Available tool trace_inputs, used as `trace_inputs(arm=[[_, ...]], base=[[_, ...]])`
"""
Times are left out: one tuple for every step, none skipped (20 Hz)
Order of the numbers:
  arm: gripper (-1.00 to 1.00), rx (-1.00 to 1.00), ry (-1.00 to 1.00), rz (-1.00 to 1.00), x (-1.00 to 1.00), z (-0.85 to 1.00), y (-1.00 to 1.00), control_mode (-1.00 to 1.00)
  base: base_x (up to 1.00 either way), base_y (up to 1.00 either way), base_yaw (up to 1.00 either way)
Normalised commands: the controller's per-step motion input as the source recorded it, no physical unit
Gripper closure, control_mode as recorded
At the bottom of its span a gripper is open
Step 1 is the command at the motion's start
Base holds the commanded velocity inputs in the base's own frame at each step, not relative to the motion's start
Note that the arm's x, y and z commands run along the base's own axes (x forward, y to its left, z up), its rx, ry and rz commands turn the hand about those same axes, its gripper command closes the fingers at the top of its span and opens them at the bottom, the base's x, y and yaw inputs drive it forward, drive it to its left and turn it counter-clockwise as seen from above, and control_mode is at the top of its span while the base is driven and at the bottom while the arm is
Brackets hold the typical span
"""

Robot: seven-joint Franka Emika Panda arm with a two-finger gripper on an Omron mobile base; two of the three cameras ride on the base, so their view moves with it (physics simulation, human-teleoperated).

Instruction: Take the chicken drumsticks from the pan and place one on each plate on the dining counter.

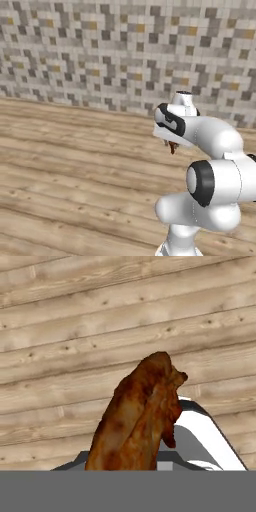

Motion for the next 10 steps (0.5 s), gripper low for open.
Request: trace_inputs(arm=[[1.00, 0.00, 0.00, 0.00, 0.00, 0.00, 0.00, 1.00], [1.00, 0.00, 0.00, 0.00, 0.00, 0.00, 0.00, 1.00], [1.00, 0.00, 0.00, 0.00, 0.00, 0.00, 0.00, 1.00], [1.00, 0.00, 0.00, 0.00, 0.00, 0.00, 0.00, 1.00], [1.00, 0.00, 0.00, 0.00, 0.00, 0.00, 0.00, 1.00], [1.00, 0.00, 0.00, 0.00, 0.00, 0.00, 0.00, 1.00], [1.00, 0.00, 0.00, 0.00, 0.00, 0.00, 0.00, 1.00], [1.00, 0.00, 0.00, 0.00, 0.00, 0.00, 0.00, 1.00], [1.00, 0.00, 0.00, 0.00, 0.00, 0.00, 0.00, 1.00], [1.00, 0.00, 0.00, 0.00, 0.00, 0.00, 0.00, 1.00]], base=[[1.00, 0.00, 0.39], [1.00, 0.00, 0.39], [1.00, 0.00, 0.40], [1.00, 0.01, 0.43], [1.00, 0.01, 0.44], [1.00, 0.01, 0.46], [1.00, 0.00, 0.49], [1.00, 0.00, 0.50], [1.00, 0.00, 0.51], [1.00, 0.00, 0.51]])
